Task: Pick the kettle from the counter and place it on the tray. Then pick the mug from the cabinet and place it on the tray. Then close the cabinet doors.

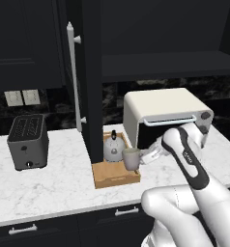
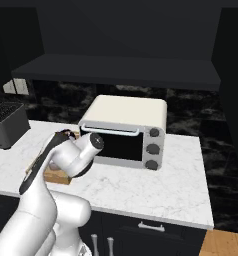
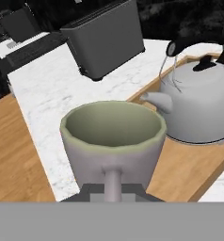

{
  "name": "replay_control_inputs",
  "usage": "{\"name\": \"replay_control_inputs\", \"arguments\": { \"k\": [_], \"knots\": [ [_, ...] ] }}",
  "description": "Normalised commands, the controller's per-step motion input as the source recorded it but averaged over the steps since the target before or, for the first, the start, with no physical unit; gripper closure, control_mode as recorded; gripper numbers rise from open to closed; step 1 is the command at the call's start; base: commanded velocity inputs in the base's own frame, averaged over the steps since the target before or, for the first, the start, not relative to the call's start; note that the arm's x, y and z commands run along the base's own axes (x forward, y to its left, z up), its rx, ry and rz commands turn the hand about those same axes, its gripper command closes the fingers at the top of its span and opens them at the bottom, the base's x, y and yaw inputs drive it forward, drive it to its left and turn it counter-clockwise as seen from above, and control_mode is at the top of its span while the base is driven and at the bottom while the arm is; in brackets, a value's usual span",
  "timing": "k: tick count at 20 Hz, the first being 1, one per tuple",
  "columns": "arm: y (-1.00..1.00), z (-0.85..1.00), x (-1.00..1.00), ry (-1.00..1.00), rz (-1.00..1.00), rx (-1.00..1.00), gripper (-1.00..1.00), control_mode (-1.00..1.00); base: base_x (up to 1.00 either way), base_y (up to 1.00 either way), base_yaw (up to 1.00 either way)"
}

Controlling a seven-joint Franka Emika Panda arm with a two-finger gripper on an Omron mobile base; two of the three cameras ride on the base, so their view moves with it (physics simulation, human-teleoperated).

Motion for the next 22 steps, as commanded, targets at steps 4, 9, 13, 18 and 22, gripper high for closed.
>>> {"name": "replay_control_inputs", "arguments": {
  "k": [4,9,13,18,22],
  "knots": [
    [0.19,-0.51,0.3,-0.03,0.02,0.0,1.0,-1.0,0.0,0.0,0.0],
    [0.29,-0.48,0.16,-0.1,0.02,0.0,1.0,-1.0,0.0,0.0,0.0],
    [0.29,-0.55,0.09,-0.1,0.0,0.0,1.0,-1.0,0.0,0.0,0.0],
    [0.36,-0.68,0.14,-0.04,0.0,0.0,1.0,-1.0,0.0,0.0,0.0],
    [0.26,-0.63,0.1,-0.04,0.0,0.0,1.0,-1.0,0.0,0.0,0.0]
  ]
}}
